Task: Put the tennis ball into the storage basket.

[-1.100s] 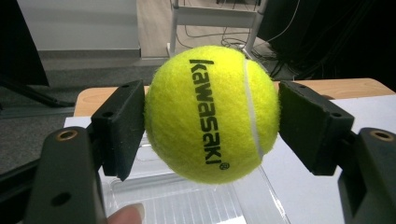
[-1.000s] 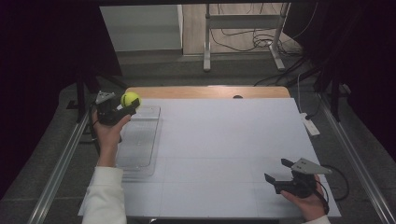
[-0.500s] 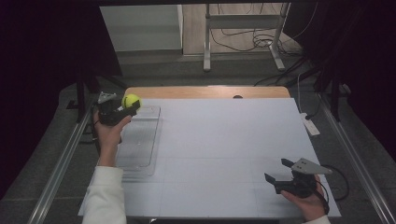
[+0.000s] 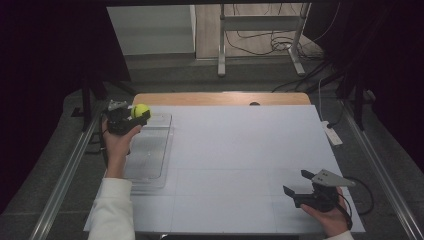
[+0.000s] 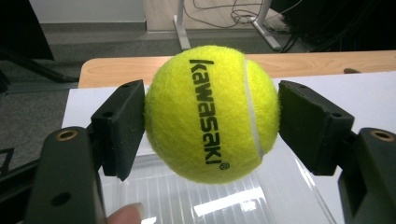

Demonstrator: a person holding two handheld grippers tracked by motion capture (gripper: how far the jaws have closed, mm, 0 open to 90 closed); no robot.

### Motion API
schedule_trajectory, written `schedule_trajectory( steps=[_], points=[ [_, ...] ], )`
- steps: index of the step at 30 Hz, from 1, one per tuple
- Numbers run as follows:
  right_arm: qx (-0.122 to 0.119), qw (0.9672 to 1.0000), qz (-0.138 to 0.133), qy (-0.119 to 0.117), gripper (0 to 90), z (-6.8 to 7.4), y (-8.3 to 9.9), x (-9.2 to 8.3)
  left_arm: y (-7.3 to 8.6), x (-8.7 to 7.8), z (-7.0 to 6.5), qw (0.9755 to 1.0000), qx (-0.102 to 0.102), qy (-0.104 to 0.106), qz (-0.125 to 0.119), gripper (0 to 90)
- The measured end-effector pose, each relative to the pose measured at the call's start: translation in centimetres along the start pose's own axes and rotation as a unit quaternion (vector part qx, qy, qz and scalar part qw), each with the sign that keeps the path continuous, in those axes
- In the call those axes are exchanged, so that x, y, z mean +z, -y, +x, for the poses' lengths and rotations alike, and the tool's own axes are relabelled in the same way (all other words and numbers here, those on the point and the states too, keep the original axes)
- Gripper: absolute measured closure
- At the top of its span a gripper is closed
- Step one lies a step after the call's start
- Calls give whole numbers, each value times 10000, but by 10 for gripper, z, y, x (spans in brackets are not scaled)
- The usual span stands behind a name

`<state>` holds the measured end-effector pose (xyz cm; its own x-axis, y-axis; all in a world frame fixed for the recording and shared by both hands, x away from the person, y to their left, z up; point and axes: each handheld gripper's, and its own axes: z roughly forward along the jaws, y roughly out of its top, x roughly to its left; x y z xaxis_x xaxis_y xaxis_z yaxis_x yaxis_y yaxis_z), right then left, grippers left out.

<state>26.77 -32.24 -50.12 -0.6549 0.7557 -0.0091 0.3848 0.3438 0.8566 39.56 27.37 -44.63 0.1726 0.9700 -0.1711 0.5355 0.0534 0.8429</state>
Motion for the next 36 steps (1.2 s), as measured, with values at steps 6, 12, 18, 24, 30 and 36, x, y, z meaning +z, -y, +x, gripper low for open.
schedule_trajectory(
  steps=[6,12,18,24,30,36],
  points=[
    [1,10000,-2,1,113,0,0,0,2,4,2,9999,-8,-23,111,275],
    [3,10000,-1,3,113,0,0,0,4,9,3,9997,26,-57,238,274],
    [6,10000,5,2,113,0,0,0,7,14,7,9992,-5,-85,396,274],
    [7,10000,0,-10,113,0,0,1,9,19,8,9986,18,-120,523,274],
    [8,10000,0,-14,113,-1,0,1,11,22,8,9981,51,-137,592,274],
    [3,10000,3,-2,114,-1,1,0,13,26,9,9974,73,-167,704,274]
  ],
)
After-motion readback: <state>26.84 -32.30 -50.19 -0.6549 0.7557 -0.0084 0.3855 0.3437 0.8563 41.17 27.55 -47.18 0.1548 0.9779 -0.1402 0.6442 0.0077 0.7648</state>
